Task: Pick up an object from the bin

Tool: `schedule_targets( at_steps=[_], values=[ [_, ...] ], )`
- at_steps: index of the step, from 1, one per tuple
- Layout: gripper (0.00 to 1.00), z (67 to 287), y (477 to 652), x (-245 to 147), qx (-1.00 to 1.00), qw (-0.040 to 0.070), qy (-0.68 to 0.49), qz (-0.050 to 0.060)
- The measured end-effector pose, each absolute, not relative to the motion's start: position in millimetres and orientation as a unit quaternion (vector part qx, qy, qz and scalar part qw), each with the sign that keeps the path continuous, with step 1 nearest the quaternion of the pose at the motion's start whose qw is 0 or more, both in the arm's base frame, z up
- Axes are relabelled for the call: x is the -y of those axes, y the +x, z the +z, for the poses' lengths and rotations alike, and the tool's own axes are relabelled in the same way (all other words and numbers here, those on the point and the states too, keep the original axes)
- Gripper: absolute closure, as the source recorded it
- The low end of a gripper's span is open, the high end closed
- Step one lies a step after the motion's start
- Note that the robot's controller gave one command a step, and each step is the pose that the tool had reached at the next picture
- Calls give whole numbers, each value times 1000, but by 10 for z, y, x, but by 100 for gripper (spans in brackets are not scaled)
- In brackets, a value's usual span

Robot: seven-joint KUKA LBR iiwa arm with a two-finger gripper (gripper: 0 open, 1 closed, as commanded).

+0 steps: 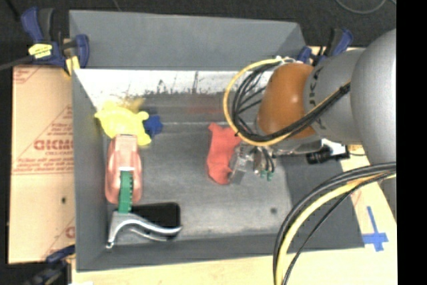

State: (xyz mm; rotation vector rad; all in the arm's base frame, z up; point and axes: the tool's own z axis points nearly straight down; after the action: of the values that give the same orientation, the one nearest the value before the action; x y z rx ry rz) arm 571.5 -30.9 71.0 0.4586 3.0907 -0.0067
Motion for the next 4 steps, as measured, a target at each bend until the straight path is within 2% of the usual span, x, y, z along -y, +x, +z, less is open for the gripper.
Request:
schedule_targets(
  at_steps=[1,2,4],
  values=[
    [100,752,5701,309,-989,6,147,-2],
    [100,966,5687,310,-989,4,146,-2],
    [100,1230,5722,310,-989,10,145,-2]
  ],
)
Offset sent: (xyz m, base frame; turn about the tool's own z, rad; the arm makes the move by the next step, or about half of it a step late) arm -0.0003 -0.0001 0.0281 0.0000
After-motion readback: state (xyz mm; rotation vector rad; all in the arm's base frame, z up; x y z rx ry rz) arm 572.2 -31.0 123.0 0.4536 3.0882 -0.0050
